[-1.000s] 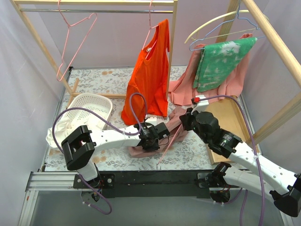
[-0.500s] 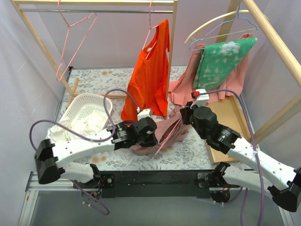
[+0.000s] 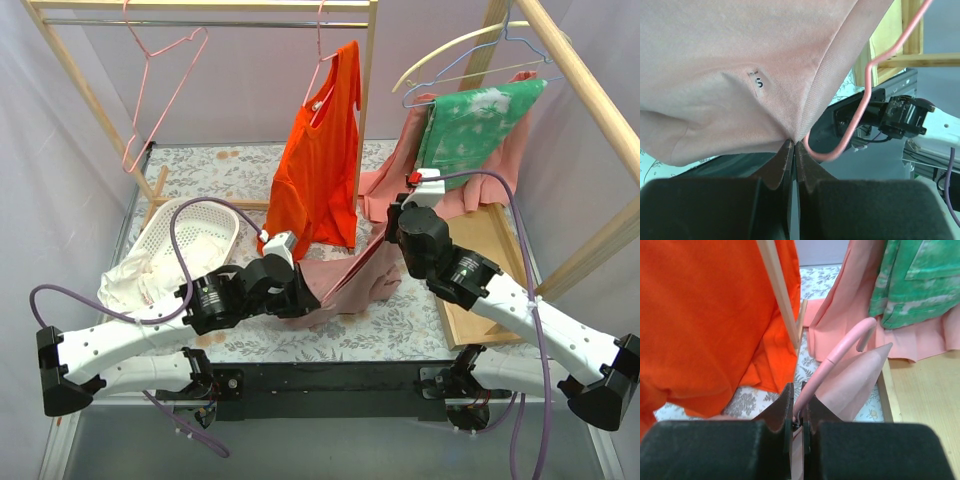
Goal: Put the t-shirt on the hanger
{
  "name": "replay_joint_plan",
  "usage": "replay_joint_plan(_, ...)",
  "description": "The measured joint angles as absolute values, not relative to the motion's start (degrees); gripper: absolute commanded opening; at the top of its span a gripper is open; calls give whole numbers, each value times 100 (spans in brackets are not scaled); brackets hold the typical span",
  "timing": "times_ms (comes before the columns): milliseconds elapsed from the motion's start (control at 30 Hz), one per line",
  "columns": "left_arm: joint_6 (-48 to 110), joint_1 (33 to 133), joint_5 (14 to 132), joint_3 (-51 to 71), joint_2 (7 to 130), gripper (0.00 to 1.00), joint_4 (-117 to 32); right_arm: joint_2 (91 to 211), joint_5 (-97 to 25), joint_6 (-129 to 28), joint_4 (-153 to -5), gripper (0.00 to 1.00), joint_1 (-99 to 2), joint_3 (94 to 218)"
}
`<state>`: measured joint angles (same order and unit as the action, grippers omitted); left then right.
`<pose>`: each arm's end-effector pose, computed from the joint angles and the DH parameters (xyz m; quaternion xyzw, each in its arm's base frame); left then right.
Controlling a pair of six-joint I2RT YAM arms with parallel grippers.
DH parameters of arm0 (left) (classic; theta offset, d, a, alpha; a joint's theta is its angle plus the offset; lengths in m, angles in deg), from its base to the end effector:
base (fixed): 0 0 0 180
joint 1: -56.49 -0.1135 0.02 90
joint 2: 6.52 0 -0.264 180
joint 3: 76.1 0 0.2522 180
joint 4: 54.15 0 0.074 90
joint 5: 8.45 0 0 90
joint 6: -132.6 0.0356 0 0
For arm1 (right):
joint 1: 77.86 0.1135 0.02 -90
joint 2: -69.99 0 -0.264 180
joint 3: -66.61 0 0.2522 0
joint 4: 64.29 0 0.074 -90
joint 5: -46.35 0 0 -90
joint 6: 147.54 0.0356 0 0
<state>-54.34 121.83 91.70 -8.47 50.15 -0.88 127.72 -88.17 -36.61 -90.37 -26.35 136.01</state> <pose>0.0905 -0.1820 0.3086 -0.2825 0.8669 -0.3854 0.1420 0.1579 0.1585 0.3630 0.0311 0.7667 0.0936 0.6344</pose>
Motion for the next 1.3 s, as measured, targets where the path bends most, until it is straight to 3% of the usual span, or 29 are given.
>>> replay_joint_plan(600,-5432,12179,8899,21,4768,0,421,13013,-9686,-3683,-9151,1,-2557,13880)
replay_joint_plan(967,-5528,12181,9043,1487,5515,0,402,13671,-10493,-3661,-9748,1,-1250,15738)
replay_joint_plan(1300,-5277,12181,9599,2847,5605,0,955,13719,-10513,-3956,-10001,1,-760,16070)
